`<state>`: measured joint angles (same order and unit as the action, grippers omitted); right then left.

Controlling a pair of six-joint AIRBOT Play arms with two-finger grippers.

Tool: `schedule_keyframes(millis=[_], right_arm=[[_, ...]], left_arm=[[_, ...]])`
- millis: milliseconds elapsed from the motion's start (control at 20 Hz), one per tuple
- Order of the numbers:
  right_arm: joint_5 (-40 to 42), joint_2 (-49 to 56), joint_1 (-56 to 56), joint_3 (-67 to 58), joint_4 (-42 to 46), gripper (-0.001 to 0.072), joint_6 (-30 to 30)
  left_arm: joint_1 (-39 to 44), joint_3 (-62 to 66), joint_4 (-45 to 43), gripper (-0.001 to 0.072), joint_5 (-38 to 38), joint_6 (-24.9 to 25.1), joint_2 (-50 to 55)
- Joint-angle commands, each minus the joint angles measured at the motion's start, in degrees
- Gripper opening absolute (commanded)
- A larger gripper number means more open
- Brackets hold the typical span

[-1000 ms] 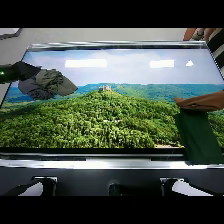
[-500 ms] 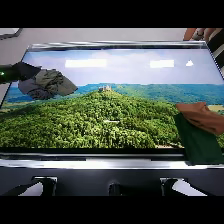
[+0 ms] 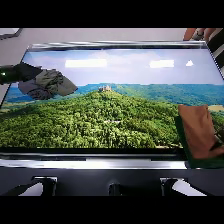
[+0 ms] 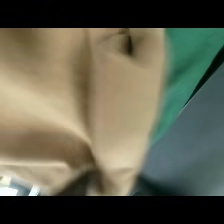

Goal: Fold the shirts.

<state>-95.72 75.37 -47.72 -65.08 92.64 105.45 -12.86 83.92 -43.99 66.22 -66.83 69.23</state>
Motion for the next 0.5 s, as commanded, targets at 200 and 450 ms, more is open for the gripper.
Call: schedule_keyframes(millis=[200, 450], right_arm=[[10.38, -0.09, 2.97, -21.33, 2.19, 0.0578, -11.26], [25.64, 0.13, 28.0, -37.2, 1.64, 0.0578, -9.11]], left_arm=[[0.35, 7.3, -2.14, 0.0024, -4.35, -0.26, 0.31], [11.58, 14.4, -47.91, 0.0024, -5.35, -19.93, 5.73]])
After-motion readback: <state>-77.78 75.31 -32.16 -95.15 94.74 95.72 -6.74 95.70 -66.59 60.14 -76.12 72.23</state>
